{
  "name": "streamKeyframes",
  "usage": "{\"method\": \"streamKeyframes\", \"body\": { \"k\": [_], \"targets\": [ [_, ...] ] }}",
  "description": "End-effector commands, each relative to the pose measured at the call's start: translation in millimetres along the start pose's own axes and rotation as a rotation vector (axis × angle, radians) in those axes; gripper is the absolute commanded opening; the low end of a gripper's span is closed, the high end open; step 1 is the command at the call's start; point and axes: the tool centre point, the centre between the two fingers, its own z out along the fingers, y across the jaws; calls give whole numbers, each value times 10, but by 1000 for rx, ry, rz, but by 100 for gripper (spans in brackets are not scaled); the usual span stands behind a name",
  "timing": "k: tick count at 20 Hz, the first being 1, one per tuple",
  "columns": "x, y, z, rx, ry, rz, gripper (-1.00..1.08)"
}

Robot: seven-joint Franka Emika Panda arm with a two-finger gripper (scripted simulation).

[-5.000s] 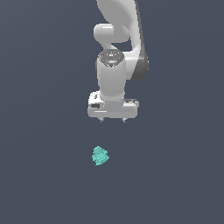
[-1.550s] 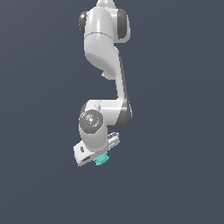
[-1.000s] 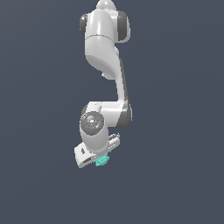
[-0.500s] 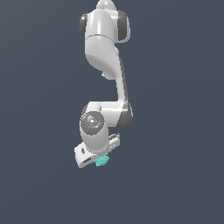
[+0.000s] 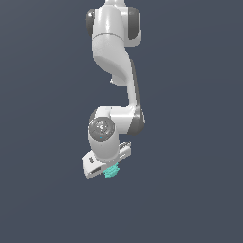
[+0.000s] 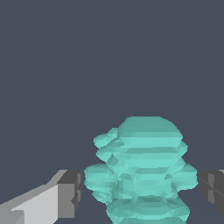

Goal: Pick up the object and move it to a goal position.

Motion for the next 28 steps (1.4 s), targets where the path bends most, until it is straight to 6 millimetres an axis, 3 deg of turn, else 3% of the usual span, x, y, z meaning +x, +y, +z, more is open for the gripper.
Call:
{"method": "streamKeyframes", "body": {
  "k": [1,13,28],
  "targets": [
    [-31,-48,-37,0,0,0,-100],
    [-322,-476,-341,0,-2,0,-100],
    [-854,-1268,-912,1,-8,2,-100]
  ]
}}
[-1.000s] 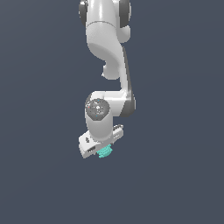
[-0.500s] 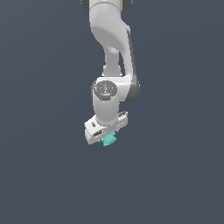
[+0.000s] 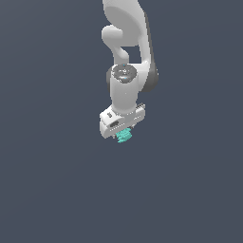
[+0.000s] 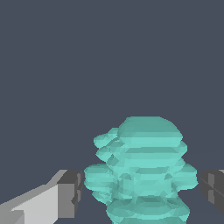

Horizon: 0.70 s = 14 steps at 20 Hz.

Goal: Pick up the object and move it to a goal position.

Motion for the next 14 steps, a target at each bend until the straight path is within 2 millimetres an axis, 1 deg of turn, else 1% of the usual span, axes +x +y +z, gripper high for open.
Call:
{"method": "streamKeyframes", "body": {
  "k": [1,9,14],
  "targets": [
    [-106,-156,-113,0,-1,0,-100],
    [-442,-666,-488,0,-4,1,-100],
    [-620,-946,-700,1,-5,1,-100]
  ]
}}
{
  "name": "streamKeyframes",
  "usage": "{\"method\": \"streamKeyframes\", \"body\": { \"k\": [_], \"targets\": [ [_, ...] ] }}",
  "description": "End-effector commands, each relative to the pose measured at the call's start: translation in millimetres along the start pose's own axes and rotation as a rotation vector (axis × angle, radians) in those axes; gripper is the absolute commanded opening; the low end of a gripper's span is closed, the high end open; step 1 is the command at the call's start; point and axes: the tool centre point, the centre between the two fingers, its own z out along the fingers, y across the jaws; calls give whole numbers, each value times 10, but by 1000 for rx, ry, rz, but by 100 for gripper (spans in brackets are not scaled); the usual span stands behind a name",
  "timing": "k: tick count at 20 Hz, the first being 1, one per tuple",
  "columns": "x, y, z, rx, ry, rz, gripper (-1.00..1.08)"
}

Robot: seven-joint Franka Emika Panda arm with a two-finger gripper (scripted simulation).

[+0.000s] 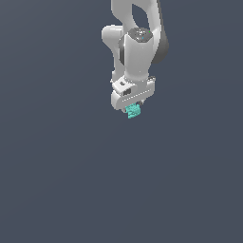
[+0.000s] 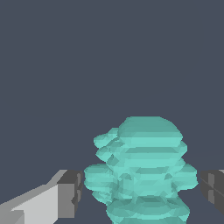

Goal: Pick up the object and move it to a goal position.

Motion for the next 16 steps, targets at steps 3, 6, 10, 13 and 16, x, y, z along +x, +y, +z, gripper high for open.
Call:
{"method": "streamKeyframes", "body": {
  "k": [3,6,10,13,16],
  "targets": [
    [-138,-215,-163,1,-1,1,-100],
    [-201,-320,-246,2,-1,1,-100],
    [-257,-418,-326,3,-1,1,-100],
    [-276,-458,-362,3,-1,1,-100],
    [-281,-472,-375,3,-1,1,-100]
  ]
}}
